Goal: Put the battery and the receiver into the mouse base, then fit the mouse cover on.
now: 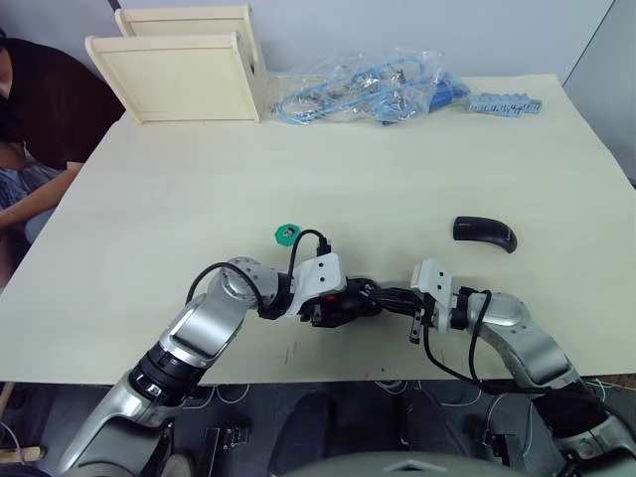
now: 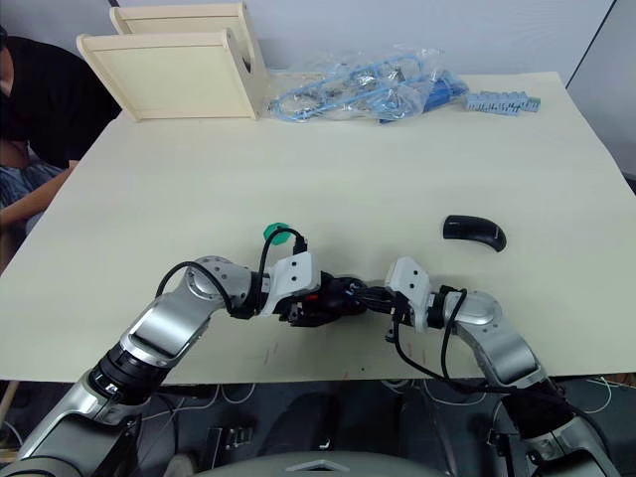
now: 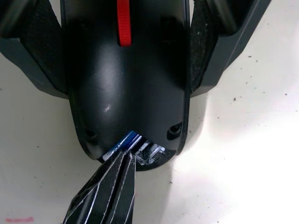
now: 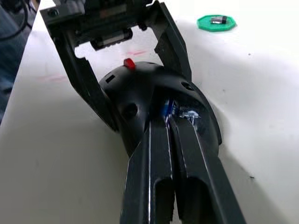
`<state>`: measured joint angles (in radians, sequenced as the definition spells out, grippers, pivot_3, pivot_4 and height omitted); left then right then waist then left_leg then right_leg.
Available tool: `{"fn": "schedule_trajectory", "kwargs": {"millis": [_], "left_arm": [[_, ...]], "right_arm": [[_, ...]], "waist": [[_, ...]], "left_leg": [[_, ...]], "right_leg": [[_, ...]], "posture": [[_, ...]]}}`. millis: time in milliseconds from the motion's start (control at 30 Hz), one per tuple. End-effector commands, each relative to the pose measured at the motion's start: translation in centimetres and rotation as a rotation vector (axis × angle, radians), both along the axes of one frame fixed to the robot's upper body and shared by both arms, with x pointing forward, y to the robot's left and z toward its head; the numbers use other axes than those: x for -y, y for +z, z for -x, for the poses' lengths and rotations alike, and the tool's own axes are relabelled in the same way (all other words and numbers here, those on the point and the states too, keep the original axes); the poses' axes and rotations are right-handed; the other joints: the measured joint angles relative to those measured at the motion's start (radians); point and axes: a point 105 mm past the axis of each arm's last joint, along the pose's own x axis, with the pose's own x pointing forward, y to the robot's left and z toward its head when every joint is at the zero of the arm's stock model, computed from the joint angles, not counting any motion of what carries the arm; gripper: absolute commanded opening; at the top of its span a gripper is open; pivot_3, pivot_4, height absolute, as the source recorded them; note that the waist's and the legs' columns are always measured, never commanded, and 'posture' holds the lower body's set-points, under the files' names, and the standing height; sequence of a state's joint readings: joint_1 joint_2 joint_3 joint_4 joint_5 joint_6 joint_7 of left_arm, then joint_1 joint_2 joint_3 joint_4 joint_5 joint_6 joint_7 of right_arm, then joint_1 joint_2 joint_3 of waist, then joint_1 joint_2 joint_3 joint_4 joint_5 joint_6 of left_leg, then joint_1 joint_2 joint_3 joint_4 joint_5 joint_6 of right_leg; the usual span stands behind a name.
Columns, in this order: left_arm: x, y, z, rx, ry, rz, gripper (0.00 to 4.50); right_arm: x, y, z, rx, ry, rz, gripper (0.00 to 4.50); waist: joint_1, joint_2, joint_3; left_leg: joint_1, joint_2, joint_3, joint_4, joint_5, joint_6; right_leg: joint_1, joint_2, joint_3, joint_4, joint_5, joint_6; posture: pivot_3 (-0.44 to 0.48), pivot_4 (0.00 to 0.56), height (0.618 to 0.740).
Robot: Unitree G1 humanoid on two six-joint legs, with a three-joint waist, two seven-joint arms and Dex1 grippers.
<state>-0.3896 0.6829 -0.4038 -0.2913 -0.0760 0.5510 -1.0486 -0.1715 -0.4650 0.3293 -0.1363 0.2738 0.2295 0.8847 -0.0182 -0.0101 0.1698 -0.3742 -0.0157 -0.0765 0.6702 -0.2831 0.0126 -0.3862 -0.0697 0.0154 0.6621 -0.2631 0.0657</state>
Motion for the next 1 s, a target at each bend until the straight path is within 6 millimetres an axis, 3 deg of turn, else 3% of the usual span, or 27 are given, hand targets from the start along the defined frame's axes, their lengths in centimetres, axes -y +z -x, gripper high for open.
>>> {"fn": "schedule_trajectory", "kwargs": {"millis": [33,300,500,533,633,833,867,1000], "left_arm": [[-0.1,-0.4,0.3,-0.016,-0.001,-0.018,2.96],[-0.2,-0.5,0.4,-0.011,0.003,-0.020,2.96],[-0.2,-0.5,0.3,-0.006,-0.001,-0.021,2.96],[-0.2,-0.5,0.3,-0.005,-0.004,-0.022,2.96],[-0.2,-0.5,0.3,-0.004,-0.009,-0.023,2.96],[-0.4,-0.6,0.2,-0.010,-0.017,-0.027,2.96],[-0.4,-0.5,0.2,-0.011,-0.018,-0.026,2.96],[-0.4,-0.5,0.2,-0.011,-0.022,-0.027,2.96]], "right_arm": [[1.2,-4.2,1.2,-0.151,-0.015,0.145,0.07],[2.4,2.3,1.3,0.064,-0.020,-0.112,0.07],[5.1,4.8,2.1,0.124,-0.027,-0.169,0.07],[5.8,5.3,2.5,0.126,-0.022,-0.190,0.57],[7.3,6.2,3.3,0.153,-0.025,-0.229,1.38],[10.6,6.7,4.4,0.203,-0.068,-0.222,4.06],[11.2,6.5,4.8,0.213,-0.070,-0.209,4.29],[12.9,5.7,5.9,0.204,-0.091,-0.210,4.29]], "waist": [[0.000,0.000,0.000],[0.003,0.000,0.000],[0.003,0.002,0.001],[0.003,0.002,0.001],[0.005,0.002,0.001],[0.004,0.002,0.001],[0.004,0.002,0.001],[0.005,0.002,0.001]], "left_leg": [[0.000,0.000,0.000,0.000,0.000,0.000],[-0.002,0.000,0.000,0.000,0.000,0.000],[-0.003,0.000,0.001,0.000,0.000,0.000],[-0.003,0.000,0.001,0.000,0.000,0.000],[-0.004,0.000,0.000,0.000,0.000,0.000],[-0.003,0.000,0.001,0.000,0.000,0.000],[-0.003,0.000,0.001,0.000,0.000,0.000],[-0.003,0.000,0.001,0.000,0.000,0.000]], "right_leg": [[0.000,0.000,0.000,0.000,0.000,0.000],[-0.001,0.000,0.000,-0.001,0.000,0.000],[-0.002,-0.001,0.001,-0.001,0.000,0.000],[-0.002,-0.001,0.000,-0.001,0.000,0.000],[-0.001,-0.001,-0.001,-0.001,0.000,0.000],[-0.001,-0.001,0.000,-0.001,0.000,0.000],[-0.001,-0.001,0.000,-0.001,0.000,0.000],[-0.001,-0.001,0.000,-0.001,0.000,0.000]], "posture": [[0.000,0.150,0.740],[0.000,0.150,0.740],[0.000,0.150,0.740],[0.000,0.150,0.740],[0.000,0.150,0.740],[0.000,0.150,0.740],[0.000,0.150,0.740],[0.000,0.150,0.740]]}}
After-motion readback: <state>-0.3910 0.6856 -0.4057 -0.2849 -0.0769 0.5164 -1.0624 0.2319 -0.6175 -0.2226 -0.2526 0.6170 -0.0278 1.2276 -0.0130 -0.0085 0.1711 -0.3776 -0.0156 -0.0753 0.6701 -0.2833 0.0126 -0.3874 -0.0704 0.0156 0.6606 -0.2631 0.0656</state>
